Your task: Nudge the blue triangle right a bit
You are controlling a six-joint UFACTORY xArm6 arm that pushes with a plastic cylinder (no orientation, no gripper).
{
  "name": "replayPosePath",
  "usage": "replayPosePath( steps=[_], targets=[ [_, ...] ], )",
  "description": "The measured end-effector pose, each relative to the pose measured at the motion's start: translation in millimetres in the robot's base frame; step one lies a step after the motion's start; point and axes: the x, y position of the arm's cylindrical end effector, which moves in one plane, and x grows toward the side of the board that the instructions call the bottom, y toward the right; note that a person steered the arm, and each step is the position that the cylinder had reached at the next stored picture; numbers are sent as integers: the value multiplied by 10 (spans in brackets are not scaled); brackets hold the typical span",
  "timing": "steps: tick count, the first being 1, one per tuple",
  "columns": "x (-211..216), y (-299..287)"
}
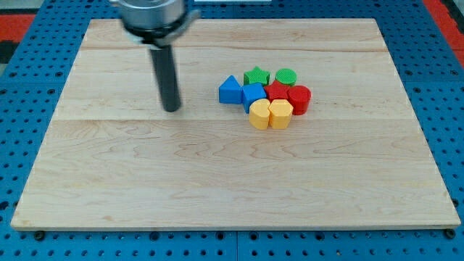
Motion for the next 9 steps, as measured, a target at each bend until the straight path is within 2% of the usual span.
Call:
replayPosePath(
  steps=[2,3,6,9],
  targets=[
    [-533,-238],
    [-534,-179],
    [-534,817],
    [-533,1052]
  ],
)
